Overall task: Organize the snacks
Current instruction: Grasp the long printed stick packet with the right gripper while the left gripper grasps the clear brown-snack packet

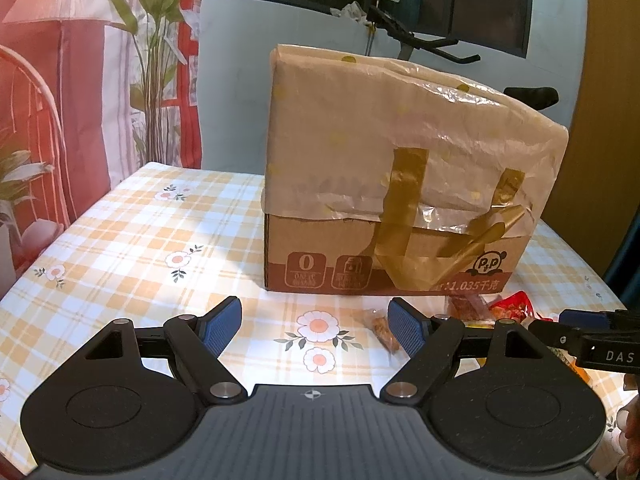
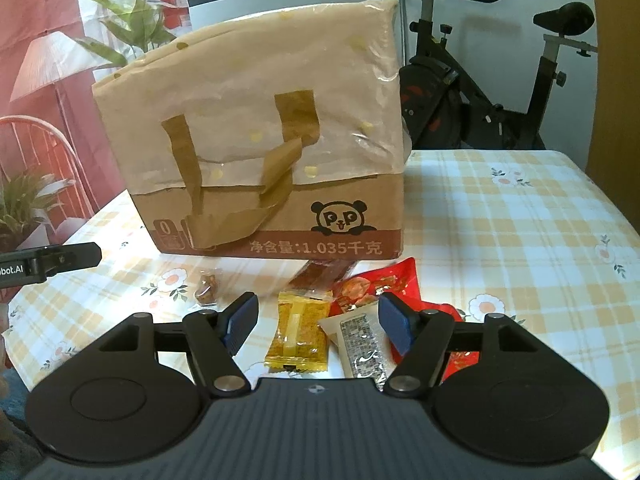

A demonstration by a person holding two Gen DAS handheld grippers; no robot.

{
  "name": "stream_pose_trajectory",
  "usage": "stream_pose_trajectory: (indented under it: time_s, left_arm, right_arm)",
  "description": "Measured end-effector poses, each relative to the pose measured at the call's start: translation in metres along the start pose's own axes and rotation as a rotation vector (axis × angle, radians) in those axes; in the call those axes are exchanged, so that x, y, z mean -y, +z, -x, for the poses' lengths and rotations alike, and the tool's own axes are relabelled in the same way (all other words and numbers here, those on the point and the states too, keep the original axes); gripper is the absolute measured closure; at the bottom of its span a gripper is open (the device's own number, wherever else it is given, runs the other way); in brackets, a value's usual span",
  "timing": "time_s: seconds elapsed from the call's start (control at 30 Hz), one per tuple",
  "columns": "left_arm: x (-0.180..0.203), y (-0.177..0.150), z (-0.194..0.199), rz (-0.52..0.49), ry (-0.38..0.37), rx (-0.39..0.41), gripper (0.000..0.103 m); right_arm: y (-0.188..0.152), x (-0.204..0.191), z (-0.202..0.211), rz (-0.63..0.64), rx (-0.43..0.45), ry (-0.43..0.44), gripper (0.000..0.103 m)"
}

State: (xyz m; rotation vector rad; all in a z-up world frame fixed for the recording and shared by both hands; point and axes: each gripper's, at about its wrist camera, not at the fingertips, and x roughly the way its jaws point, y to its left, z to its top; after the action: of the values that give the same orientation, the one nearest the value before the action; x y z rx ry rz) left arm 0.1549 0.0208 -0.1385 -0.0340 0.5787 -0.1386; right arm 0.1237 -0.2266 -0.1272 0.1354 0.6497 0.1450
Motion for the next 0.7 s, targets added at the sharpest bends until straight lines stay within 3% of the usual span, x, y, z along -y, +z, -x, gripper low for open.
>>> stream_pose_trajectory:
  time_s: [0.7]
  left_arm:
    - [0.003,-0.007,-0.007,-0.019,-0.014,-0.036,0.021]
  right_arm:
    - [-0.015,0.014,-0.004,0.063,-0.005,-0.064,0.033]
